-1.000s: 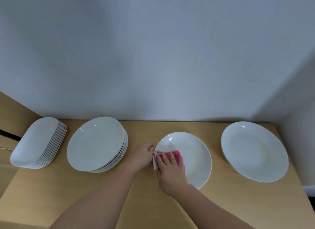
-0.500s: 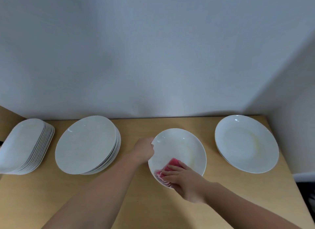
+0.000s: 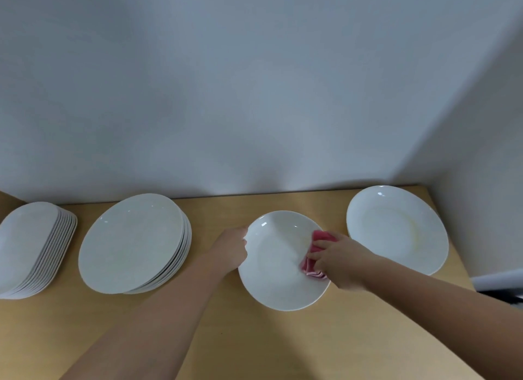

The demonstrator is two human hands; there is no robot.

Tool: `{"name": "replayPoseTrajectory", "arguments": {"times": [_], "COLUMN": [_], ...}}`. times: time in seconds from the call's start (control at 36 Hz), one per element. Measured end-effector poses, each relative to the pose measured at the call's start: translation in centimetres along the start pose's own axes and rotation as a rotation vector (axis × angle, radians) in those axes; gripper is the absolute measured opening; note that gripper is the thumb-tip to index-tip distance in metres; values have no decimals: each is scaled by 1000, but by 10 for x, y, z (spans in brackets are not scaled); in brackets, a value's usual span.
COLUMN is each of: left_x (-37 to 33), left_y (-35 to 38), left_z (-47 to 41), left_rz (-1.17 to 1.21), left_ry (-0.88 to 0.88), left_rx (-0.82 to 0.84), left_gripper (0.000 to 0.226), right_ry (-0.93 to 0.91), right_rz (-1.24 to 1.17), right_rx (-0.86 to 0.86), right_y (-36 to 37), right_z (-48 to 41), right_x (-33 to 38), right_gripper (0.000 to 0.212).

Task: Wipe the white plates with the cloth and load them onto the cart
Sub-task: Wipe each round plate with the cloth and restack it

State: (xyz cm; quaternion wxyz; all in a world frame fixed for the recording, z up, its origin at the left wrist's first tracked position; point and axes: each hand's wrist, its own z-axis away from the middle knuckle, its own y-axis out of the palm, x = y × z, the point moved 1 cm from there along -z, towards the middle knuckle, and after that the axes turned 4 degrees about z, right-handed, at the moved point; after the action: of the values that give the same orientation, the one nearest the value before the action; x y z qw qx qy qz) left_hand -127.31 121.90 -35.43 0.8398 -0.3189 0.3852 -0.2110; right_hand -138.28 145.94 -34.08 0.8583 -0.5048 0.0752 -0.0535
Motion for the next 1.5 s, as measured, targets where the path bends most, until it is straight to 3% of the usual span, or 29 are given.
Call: {"name": "replayPoseTrajectory", "arguments": {"times": [0.33, 0.53, 0.69, 0.86, 1.0, 1.25, 1.5], "left_x": [3, 1, 5, 6, 9, 11, 0], "left_y": [2, 2, 2, 4, 5, 9, 10], "left_z": [2, 4, 4, 3, 1, -15, -9], "left_rz": [37, 90, 115, 96, 108, -66, -50], "left_ry": [12, 12, 7, -2, -2, 0, -21], "left_rx": [-2, -9, 4, -12, -19, -39, -86], "left_gripper": [35, 43, 46, 44, 46, 36, 28], "right_ry": [7, -91, 43, -58, -170, 23, 182], "right_rz": [90, -51, -35, 3, 62, 20, 12], "right_rx": [-137, -329, -188, -107, -317, -260, -187], "right_y": [-2, -16, 0, -2, -13, -14, -8], "right_z": [-36, -61, -62, -63, -73, -73, -41], "right_x": [-6, 9, 19, 10, 13, 15, 10], "right_gripper": [41, 40, 44, 52, 43, 42, 43]}}
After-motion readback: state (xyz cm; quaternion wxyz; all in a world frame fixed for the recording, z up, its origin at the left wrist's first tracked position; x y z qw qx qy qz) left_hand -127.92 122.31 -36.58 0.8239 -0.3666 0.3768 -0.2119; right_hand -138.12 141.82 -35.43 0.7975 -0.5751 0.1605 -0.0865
